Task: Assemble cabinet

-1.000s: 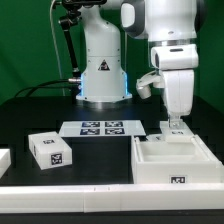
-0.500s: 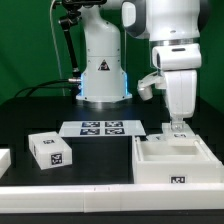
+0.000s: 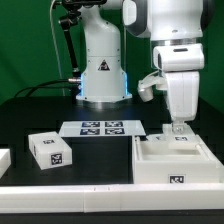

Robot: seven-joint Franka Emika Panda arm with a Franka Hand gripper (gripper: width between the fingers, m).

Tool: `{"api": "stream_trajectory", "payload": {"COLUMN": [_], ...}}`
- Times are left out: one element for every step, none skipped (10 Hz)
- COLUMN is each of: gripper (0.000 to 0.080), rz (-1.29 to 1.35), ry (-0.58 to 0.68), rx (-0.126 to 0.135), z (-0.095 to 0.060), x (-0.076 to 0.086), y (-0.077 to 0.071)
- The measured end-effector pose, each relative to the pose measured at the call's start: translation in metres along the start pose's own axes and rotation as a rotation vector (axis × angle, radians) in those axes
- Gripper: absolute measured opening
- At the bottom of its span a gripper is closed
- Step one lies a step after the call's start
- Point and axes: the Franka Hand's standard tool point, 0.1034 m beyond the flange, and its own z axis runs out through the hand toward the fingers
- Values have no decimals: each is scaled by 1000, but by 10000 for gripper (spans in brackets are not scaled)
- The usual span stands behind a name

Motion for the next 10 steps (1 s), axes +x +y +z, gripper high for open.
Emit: {"api": "stream_trajectory", "payload": {"gripper": [70,70,70,70,70,70,70,70,70,70], "rz": [0,0,0,0,2,4,10,14,18,21], "ry": [0,0,0,-1,-8,-9,-6,-6,-2,1], "rx": [0,0,0,1,14,17,14,14,7,2], "z": [0,0,0,0,-1,-1,0,0,0,0], "x": [0,0,0,0,-1,-1,-1,-2,-1,-1], "y": [0,0,0,0,8,22,30,37,44,49]}}
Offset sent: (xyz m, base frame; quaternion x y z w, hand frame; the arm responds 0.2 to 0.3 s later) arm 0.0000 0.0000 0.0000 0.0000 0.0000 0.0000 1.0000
